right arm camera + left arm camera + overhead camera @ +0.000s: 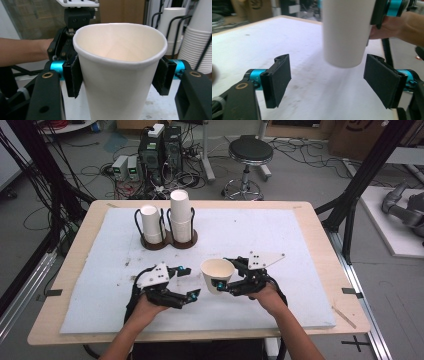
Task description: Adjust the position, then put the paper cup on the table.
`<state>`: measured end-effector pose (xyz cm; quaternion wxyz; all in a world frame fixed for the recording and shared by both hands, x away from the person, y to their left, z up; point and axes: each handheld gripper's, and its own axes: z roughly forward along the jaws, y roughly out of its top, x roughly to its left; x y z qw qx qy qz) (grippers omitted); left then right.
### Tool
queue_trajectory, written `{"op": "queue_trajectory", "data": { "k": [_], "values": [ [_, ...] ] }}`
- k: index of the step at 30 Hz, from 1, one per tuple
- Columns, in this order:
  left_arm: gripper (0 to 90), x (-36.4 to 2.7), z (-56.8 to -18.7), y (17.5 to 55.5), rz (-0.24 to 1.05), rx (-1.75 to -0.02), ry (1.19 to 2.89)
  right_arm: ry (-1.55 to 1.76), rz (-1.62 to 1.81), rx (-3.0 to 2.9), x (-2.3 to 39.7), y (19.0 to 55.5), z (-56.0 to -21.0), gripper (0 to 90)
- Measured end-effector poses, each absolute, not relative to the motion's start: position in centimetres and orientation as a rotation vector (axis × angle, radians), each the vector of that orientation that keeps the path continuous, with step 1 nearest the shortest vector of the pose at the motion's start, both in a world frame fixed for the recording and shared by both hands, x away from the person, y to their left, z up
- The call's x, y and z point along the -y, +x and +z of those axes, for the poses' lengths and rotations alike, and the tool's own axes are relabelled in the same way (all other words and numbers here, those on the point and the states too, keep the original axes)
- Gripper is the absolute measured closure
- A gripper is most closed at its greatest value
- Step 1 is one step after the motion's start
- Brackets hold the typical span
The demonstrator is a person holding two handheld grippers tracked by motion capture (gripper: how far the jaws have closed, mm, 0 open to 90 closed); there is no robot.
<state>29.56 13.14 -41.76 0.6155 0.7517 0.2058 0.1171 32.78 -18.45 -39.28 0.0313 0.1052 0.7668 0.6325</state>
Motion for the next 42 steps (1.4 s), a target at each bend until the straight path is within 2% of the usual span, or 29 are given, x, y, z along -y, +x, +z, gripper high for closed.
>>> {"op": "queue_trajectory", "data": {
  "k": [8,14,29,42],
  "values": [
    [20.2,-18.0,-41.3,30.2,0.378,-0.602,1.671,0.369,1.848,-2.343,18.6,33.1,-39.3,36.7],
    [20.1,-20.1,-41.3,29.9,0.423,-0.648,1.642,0.369,1.803,-2.327,18.6,33.0,-39.3,37.2],
    [20.2,-21.5,-42.5,30.1,0.432,-0.703,1.623,0.426,1.819,-2.257,20.6,33.1,-39.0,37.6],
    [20.2,-21.1,-42.9,30.1,0.447,-0.72,1.624,0.498,1.765,-2.203,22.5,33.4,-39.3,37.5]
  ]
}}
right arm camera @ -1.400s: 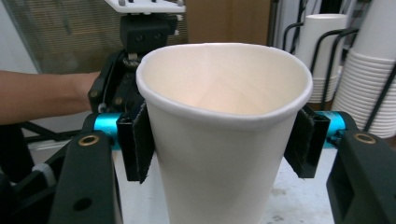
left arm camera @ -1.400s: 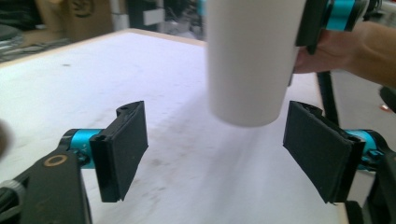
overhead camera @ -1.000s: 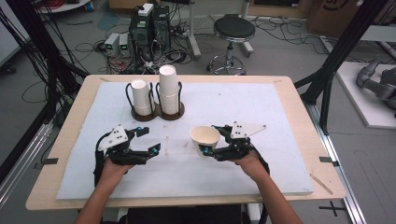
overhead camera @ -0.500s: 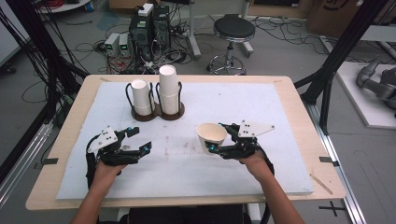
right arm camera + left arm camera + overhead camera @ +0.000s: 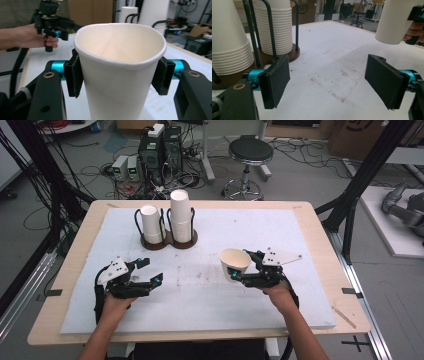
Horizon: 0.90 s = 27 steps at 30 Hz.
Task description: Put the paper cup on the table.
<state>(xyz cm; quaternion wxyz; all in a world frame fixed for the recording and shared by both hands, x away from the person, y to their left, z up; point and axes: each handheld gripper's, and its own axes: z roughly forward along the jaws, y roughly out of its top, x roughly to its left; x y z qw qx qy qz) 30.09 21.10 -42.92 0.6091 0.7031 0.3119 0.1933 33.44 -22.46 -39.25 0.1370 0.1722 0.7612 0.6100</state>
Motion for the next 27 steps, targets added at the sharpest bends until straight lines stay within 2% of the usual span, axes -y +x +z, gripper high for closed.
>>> {"op": "queue_trajectory", "data": {
  "k": [17,27],
  "values": [
    [20.2,-21.2,-43.1,30.0,0.447,-0.716,1.629,0.767,1.626,-1.978,26.6,35.9,-39.4,37.5],
    [20.2,-21.1,-43.1,30.0,0.442,-0.711,1.635,1.009,1.454,-1.966,27.9,38.8,-41.6,37.2]
  ]
}}
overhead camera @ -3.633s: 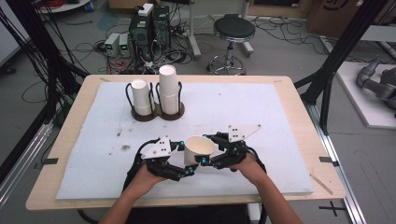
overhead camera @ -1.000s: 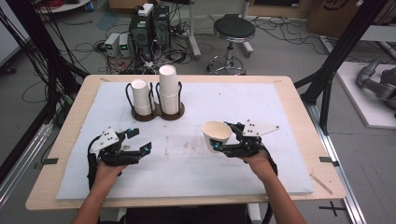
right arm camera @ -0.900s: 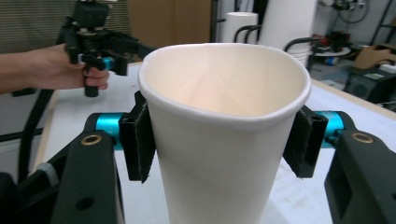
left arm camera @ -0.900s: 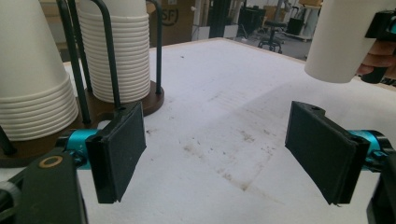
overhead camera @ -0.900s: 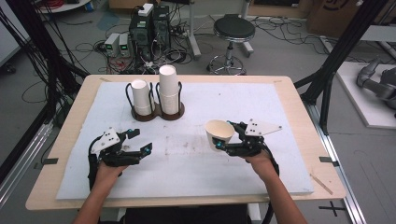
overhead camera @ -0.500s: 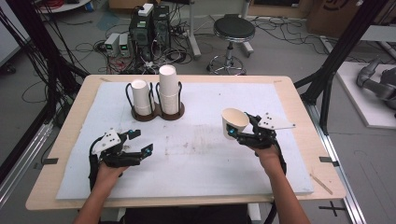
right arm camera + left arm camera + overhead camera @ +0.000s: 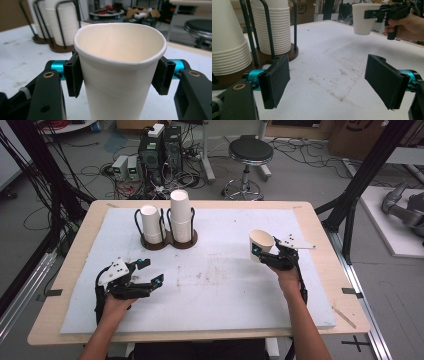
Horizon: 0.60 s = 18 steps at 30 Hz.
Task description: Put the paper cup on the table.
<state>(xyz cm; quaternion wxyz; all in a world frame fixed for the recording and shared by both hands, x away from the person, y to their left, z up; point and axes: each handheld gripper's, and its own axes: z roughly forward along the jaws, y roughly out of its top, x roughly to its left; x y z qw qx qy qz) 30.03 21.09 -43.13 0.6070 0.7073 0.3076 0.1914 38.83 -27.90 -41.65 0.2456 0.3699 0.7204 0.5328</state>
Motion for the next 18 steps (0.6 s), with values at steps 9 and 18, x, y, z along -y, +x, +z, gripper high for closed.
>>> {"op": "queue_trajectory", "data": {
  "k": [9,18],
  "values": [
    [20.2,-21.3,-43.2,30.0,0.438,-0.722,1.631,1.116,1.386,-2.026,28.5,39.9,-43.3,36.1],
    [20.2,-21.4,-43.3,29.9,0.435,-0.732,1.628,1.124,1.374,-2.048,28.9,39.0,-43.7,31.0]
  ]
}}
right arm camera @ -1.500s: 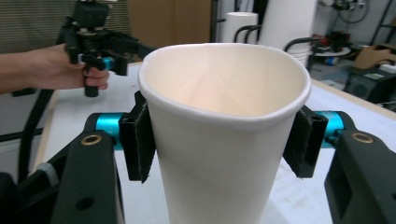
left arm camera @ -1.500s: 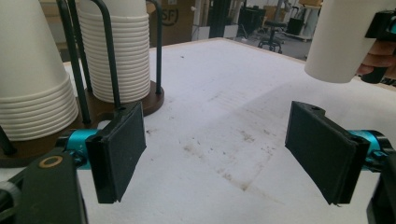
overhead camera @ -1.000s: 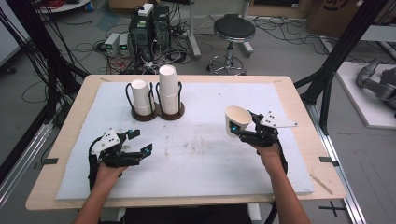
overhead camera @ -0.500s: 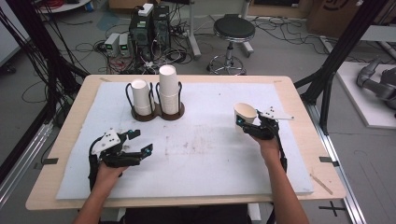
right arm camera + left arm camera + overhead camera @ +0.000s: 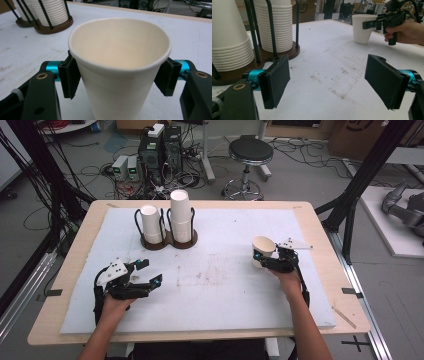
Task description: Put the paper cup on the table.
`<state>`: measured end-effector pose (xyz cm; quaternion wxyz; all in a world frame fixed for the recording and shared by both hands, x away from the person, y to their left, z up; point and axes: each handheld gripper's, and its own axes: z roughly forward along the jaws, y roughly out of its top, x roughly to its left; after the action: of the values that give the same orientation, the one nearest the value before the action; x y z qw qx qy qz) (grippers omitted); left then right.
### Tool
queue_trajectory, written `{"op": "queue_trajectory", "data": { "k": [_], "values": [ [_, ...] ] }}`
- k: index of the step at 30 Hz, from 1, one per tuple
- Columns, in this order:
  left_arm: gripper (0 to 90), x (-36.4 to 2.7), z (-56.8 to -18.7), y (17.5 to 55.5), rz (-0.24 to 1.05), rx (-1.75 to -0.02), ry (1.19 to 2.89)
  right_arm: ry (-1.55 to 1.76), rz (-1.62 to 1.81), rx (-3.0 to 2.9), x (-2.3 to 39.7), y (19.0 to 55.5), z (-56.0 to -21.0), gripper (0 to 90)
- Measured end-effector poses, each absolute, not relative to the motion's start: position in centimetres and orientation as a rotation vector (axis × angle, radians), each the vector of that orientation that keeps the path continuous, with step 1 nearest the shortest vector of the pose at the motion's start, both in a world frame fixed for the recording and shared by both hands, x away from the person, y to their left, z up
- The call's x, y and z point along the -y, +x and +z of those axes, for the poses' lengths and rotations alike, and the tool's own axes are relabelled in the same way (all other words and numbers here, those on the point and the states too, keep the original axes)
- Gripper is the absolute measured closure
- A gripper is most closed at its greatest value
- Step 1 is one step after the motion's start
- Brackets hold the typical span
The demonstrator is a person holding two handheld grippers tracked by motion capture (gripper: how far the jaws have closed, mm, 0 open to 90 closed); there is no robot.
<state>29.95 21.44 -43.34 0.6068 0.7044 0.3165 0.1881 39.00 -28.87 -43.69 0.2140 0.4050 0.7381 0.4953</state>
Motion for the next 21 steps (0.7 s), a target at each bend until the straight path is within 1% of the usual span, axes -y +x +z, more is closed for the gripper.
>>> {"op": "queue_trajectory", "data": {
  "k": [2,10,15,21],
  "values": [
    [20.2,-21.4,-43.4,30.0,0.43,-0.733,1.634,1.118,1.374,-2.062,29.3,38.6,-43.8,30.1],
    [20.2,-21.0,-43.5,30.1,0.423,-0.729,1.639,1.117,1.384,-2.076,30.5,37.6,-44.3,21.3],
    [20.2,-21.1,-43.5,30.2,0.418,-0.73,1.638,1.127,1.4,-2.07,30.9,37.1,-44.3,21.3],
    [20.2,-21.4,-43.6,30.2,0.419,-0.738,1.632,1.081,1.386,-2.101,31.2,35.6,-43.7,21.3]
  ]
}}
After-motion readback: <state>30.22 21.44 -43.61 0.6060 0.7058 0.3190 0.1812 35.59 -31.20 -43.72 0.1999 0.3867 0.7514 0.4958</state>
